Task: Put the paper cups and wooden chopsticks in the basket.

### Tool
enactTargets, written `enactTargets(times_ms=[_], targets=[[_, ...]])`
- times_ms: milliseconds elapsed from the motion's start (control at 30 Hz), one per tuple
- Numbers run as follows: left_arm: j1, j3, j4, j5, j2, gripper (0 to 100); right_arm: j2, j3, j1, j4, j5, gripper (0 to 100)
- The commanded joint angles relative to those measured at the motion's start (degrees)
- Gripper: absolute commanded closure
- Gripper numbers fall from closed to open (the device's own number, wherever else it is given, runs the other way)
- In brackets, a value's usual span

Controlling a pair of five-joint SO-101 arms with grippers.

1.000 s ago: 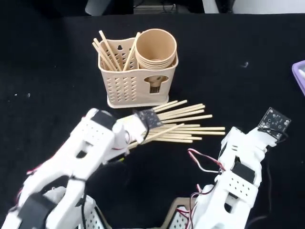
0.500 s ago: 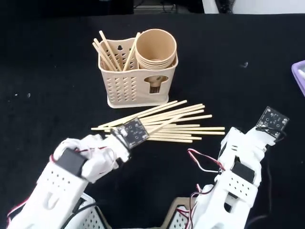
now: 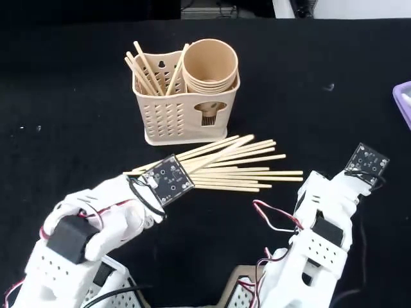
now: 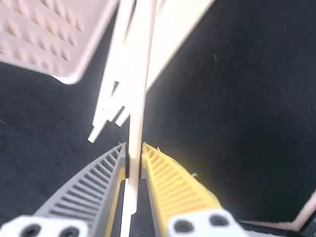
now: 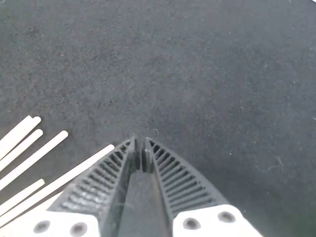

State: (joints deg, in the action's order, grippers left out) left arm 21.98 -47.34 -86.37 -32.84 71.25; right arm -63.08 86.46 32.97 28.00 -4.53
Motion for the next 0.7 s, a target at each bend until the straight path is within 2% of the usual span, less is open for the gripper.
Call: enactTargets(times_ms=[0,67,200,400,533,667], targets=[[0.3,8.0,0.0,0.6,0.5,97,-1.6,-0.1,-1.1,-1.6,0.7,97.3],[0.2,8.8,1.4,1.1,0.5,97,-1.6,-0.1,-1.1,-1.6,0.7,97.3],[-2.0,8.7,9.7,9.6,1.4,97,-1.6,-0.1,-1.1,-1.6,0.8,97.3],[-8.3,7.8,30.7,19.8,4.5,97,-1.6,-0.1,-1.1,-1.6,0.9,97.3],[-12.7,3.2,46.1,23.1,4.6,97,-1.6,-0.1,-1.1,-1.7,0.9,97.3],[-14.1,-2.0,59.5,27.7,4.7,97,-1.6,-0.1,-2.0,-1.7,1.1,97.3]])
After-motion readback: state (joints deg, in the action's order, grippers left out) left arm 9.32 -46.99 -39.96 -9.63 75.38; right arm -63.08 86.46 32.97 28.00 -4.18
